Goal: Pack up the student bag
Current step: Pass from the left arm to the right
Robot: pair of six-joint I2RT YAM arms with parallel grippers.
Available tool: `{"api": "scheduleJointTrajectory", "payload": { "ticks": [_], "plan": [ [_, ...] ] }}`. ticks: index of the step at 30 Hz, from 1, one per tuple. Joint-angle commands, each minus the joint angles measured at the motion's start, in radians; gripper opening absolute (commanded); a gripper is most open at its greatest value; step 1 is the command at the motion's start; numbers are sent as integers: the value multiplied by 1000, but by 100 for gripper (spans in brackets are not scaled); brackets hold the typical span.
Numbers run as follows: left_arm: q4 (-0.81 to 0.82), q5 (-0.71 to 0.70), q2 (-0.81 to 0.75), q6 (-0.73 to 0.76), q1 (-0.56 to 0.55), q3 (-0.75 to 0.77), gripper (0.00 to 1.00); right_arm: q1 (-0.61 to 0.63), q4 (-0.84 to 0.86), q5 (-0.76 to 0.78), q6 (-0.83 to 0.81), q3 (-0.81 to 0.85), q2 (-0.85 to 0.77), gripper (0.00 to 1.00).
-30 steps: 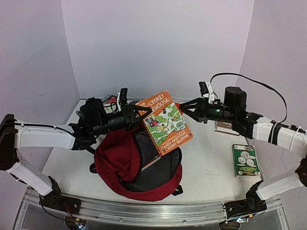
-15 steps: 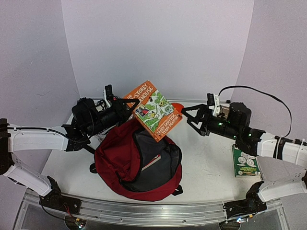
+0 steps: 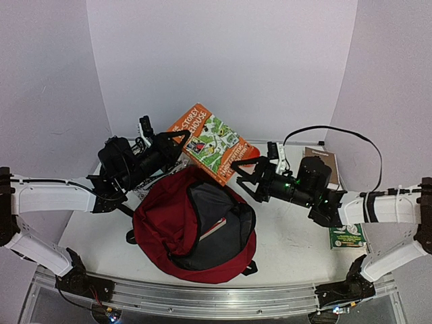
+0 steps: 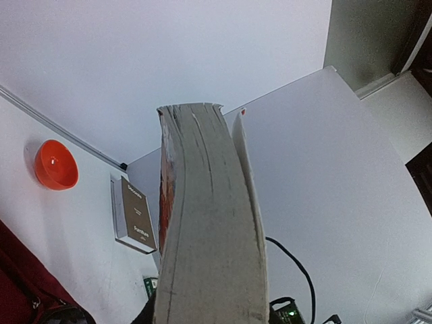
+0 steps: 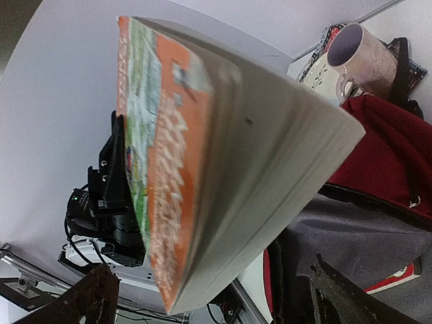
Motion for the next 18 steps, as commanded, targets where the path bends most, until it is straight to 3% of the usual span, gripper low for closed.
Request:
{"api": "scheduleJointTrajectory", "payload": {
  "ticks": [1,11,18],
  "plan": [
    [187,-20,-29,-28,5,66,0,22,174,-17,39,76,58,98],
    [206,20,-43,-107,4,-7,0,22,226,-37,-17,176,88,98],
    [208,37,-84,-154,4,-59,0,8,227,-3,-44,195,84,90]
  ]
}}
